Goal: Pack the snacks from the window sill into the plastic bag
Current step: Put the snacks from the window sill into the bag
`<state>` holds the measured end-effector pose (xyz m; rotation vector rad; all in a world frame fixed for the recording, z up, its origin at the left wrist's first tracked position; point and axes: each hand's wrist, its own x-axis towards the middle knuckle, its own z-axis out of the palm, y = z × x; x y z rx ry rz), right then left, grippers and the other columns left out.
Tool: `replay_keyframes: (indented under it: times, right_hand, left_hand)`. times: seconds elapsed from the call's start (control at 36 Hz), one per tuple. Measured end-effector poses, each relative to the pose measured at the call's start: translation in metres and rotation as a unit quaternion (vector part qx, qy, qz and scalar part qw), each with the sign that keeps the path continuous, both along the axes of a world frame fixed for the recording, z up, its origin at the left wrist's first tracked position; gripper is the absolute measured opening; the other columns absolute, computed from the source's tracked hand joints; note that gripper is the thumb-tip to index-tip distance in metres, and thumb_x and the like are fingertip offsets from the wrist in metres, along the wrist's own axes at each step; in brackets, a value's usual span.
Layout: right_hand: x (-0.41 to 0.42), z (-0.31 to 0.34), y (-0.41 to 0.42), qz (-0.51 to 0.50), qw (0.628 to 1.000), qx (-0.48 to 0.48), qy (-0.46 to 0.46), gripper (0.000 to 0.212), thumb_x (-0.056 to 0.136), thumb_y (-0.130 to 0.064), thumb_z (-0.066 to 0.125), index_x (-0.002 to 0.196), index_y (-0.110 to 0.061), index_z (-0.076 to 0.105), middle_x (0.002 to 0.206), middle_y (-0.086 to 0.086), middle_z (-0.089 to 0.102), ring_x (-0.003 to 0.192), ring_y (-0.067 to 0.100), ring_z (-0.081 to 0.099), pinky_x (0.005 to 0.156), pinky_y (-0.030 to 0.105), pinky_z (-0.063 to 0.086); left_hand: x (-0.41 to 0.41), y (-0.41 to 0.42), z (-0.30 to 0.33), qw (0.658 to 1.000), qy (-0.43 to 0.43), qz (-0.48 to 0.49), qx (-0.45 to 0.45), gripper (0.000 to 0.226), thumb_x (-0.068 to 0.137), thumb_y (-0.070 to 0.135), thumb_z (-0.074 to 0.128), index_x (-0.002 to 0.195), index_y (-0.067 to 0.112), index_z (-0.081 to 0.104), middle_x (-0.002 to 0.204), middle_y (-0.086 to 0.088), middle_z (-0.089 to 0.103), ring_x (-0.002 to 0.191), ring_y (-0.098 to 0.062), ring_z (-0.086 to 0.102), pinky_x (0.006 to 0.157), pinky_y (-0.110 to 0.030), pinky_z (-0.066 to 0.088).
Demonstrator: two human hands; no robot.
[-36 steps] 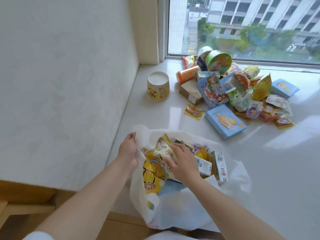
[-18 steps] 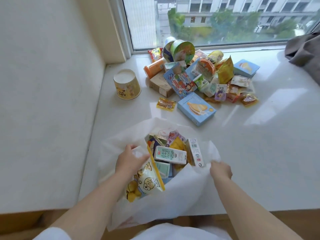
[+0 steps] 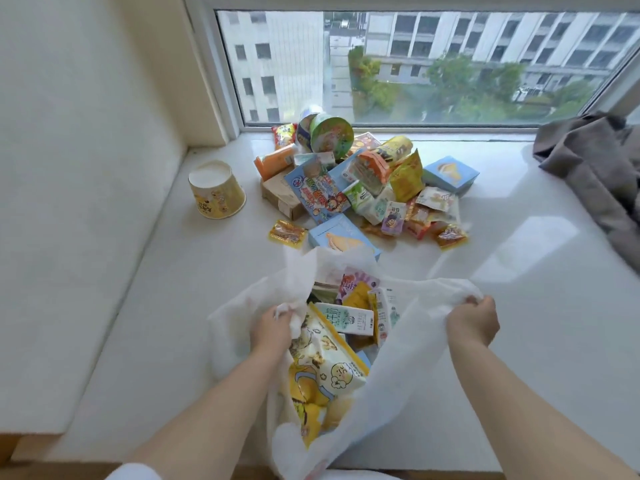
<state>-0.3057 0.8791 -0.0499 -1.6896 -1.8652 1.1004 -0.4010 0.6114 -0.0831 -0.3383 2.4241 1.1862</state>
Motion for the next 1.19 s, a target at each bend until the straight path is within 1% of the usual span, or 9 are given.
replay_keyframes:
  times: [0.19, 0.28, 0.36, 0.42, 0.5, 0.58, 0.67, 0.83, 1.19]
  right_hand:
    - [0.003, -0.006, 0.045, 0.016, 0.996, -0.091, 0.02, 0.026, 0.095, -0.012, 0.04, 0.107, 0.004, 0.057, 0.11, 0.025, 0.056, 0.094, 0.034, 0.053, 0.078, 0.036, 0.04]
    - [0.002, -0.011, 0.056, -0.013, 0.964, -0.227, 0.136, 0.018, 0.09, -0.009, 0.046, 0.081, -0.001, 0.06, 0.086, 0.012, 0.054, 0.07, 0.026, 0.052, 0.053, 0.022, 0.046]
    - [0.004, -0.009, 0.057, -0.041, 0.907, -0.336, 0.249, 0.028, 0.081, 0.001, 0.04, 0.06, -0.007, 0.056, 0.063, 0.005, 0.056, 0.057, 0.02, 0.051, 0.048, 0.022, 0.043]
    - [0.005, -0.003, 0.06, -0.015, 0.877, -0.388, 0.283, 0.021, 0.071, 0.001, 0.038, 0.053, -0.007, 0.046, 0.04, 0.002, 0.048, 0.036, 0.018, 0.046, 0.036, 0.013, 0.035]
    - [0.01, 0.003, 0.062, 0.088, 0.86, -0.44, 0.24, 0.016, 0.06, -0.011, 0.042, 0.05, -0.015, 0.03, 0.039, 0.001, 0.031, 0.029, 0.013, 0.027, 0.036, 0.011, 0.024]
    - [0.016, -0.009, 0.066, 0.16, 0.938, -0.306, 0.017, 0.028, 0.078, -0.002, 0.041, 0.052, -0.013, 0.038, 0.053, 0.005, 0.037, 0.044, 0.017, 0.034, 0.045, 0.023, 0.026]
    - [0.009, -0.017, 0.068, 0.287, 0.933, -0.16, -0.147, 0.022, 0.085, -0.011, 0.047, 0.063, -0.01, 0.047, 0.064, 0.006, 0.047, 0.058, 0.02, 0.043, 0.054, 0.029, 0.029]
    - [-0.036, -0.007, 0.049, 0.372, 0.903, -0.03, -0.215, 0.018, 0.082, -0.038, 0.051, 0.085, -0.021, 0.057, 0.086, -0.003, 0.058, 0.084, 0.021, 0.055, 0.063, 0.03, 0.037]
    - [-0.152, -0.023, 0.018, 0.444, 0.864, 0.017, -0.237, 0.034, 0.086, -0.027, 0.049, 0.119, -0.019, 0.054, 0.119, 0.004, 0.055, 0.097, 0.027, 0.06, 0.081, 0.035, 0.048]
  left_hand:
    - [-0.015, -0.004, 0.011, 0.966, 0.087, 0.238, -0.043, 0.029, 0.099, 0.025, 0.037, 0.101, 0.003, 0.056, 0.105, -0.022, 0.059, 0.1, -0.036, 0.055, 0.08, -0.035, 0.039]
    - [-0.029, -0.006, 0.015, 0.959, 0.086, 0.265, -0.053, 0.038, 0.1, 0.028, 0.035, 0.112, -0.001, 0.055, 0.119, -0.025, 0.057, 0.11, -0.039, 0.053, 0.09, -0.038, 0.04]
    - [-0.039, -0.002, 0.022, 0.948, 0.094, 0.297, -0.061, 0.041, 0.1, 0.031, 0.034, 0.113, -0.001, 0.055, 0.121, -0.025, 0.057, 0.111, -0.039, 0.053, 0.093, -0.039, 0.039]
    - [-0.044, -0.001, 0.023, 0.931, 0.106, 0.347, -0.043, 0.04, 0.1, 0.03, 0.034, 0.117, 0.001, 0.055, 0.124, -0.021, 0.057, 0.114, -0.036, 0.053, 0.095, -0.038, 0.04]
    - [-0.053, -0.013, 0.019, 0.914, 0.091, 0.393, -0.028, 0.038, 0.1, 0.027, 0.034, 0.119, 0.003, 0.056, 0.123, -0.019, 0.059, 0.112, -0.034, 0.056, 0.094, -0.037, 0.042]
    - [-0.067, -0.026, 0.014, 0.941, 0.009, 0.325, -0.095, 0.04, 0.1, 0.027, 0.035, 0.124, 0.0, 0.053, 0.127, -0.022, 0.056, 0.115, -0.037, 0.053, 0.096, -0.04, 0.041]
    - [-0.08, -0.023, 0.016, 0.955, -0.064, 0.257, -0.133, 0.048, 0.101, 0.029, 0.033, 0.129, -0.008, 0.046, 0.132, -0.025, 0.05, 0.119, -0.04, 0.049, 0.098, -0.043, 0.039]
    - [-0.092, 0.017, 0.019, 0.983, 0.029, 0.085, -0.159, 0.046, 0.097, 0.041, 0.031, 0.122, 0.009, 0.053, 0.126, -0.019, 0.047, 0.113, -0.037, 0.048, 0.093, -0.044, 0.039]
    - [-0.159, 0.082, 0.005, 0.958, 0.056, -0.161, -0.23, 0.042, 0.094, 0.031, 0.044, 0.135, 0.019, 0.044, 0.137, -0.008, 0.041, 0.125, -0.028, 0.039, 0.099, -0.042, 0.037]
